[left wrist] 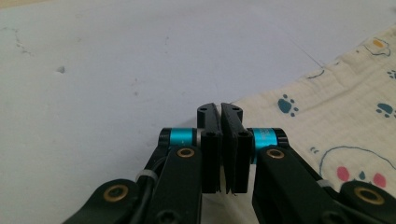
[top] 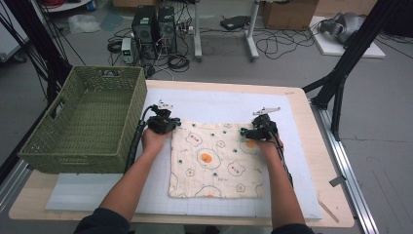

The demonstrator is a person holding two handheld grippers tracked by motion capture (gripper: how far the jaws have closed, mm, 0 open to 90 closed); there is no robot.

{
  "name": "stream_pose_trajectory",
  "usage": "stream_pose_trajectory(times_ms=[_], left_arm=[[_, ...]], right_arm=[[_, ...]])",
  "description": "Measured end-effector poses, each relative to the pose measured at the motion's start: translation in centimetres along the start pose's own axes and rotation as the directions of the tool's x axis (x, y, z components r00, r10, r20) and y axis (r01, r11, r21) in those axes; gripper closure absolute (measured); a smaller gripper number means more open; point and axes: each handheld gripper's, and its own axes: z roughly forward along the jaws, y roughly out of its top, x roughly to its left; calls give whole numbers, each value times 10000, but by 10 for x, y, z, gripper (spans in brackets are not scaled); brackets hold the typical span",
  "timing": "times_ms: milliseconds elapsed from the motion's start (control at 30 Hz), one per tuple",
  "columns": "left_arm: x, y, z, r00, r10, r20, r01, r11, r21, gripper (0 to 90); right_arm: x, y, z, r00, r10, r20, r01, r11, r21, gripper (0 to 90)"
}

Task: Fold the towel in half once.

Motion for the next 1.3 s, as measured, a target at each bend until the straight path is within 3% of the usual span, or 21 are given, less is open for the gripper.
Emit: stream_pose_trajectory(times_ms=[100,233,367,467,567,733,867,933,967,1300], left_arm=[[1,0,0,10000,55,-4,-55,10000,21,861],[1,1,-1,9995,-46,-314,46,10000,-2,869],[4,10,-9,9975,-287,-643,229,9957,-893,870],[6,14,-15,9959,-772,-468,690,9853,-1562,870],[7,14,-18,9973,-720,-169,684,9849,-1590,869],[5,14,-24,9979,-593,247,625,9852,-1597,868],[-3,16,-34,9998,48,204,-17,9885,-1515,865],[-8,16,-38,9994,329,129,-303,9856,-1666,865],[-10,15,-41,9995,302,93,-279,9823,-1854,865],[-21,-4,-58,9983,339,464,-236,9781,-2069,865]], right_arm=[[5,3,0,9976,-527,-455,533,9985,114,690],[6,6,-1,9961,-463,-752,487,9983,305,826],[9,9,-2,9977,-641,-201,643,9979,100,840],[8,14,-7,9988,-441,223,454,9970,-621,840],[9,19,-12,9982,-420,417,460,9940,-997,839],[10,19,-18,9975,-613,348,644,9931,-982,837],[14,21,-29,9959,-845,308,875,9897,-1134,837],[15,21,-35,9950,-959,291,986,9888,-1124,836],[16,21,-37,9946,-996,297,1024,9879,-1164,837],[29,6,-61,9912,-1293,294,1322,9812,-1408,831]])
